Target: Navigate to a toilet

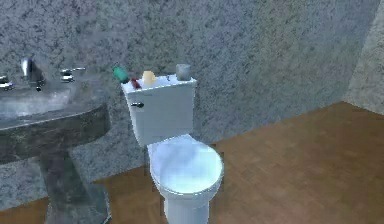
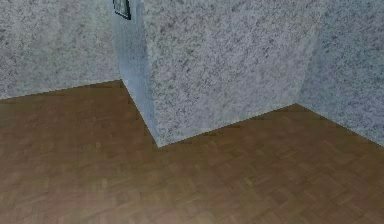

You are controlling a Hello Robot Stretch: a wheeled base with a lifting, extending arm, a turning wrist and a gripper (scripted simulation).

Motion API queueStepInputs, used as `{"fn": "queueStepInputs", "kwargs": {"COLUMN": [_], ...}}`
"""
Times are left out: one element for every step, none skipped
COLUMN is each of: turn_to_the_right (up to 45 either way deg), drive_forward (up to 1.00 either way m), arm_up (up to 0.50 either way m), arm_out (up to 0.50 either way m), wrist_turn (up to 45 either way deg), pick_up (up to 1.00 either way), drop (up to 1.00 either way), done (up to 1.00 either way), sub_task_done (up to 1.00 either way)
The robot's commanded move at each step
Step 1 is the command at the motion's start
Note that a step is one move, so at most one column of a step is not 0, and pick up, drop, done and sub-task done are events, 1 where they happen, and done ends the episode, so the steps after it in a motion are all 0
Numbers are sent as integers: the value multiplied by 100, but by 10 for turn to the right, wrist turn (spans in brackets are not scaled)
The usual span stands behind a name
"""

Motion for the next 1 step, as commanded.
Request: {"fn": "queueStepInputs", "kwargs": {"turn_to_the_right": [0], "drive_forward": [0], "arm_up": [0], "arm_out": [0], "wrist_turn": [0], "pick_up": [0], "drop": [0], "done": [100], "sub_task_done": [0]}}
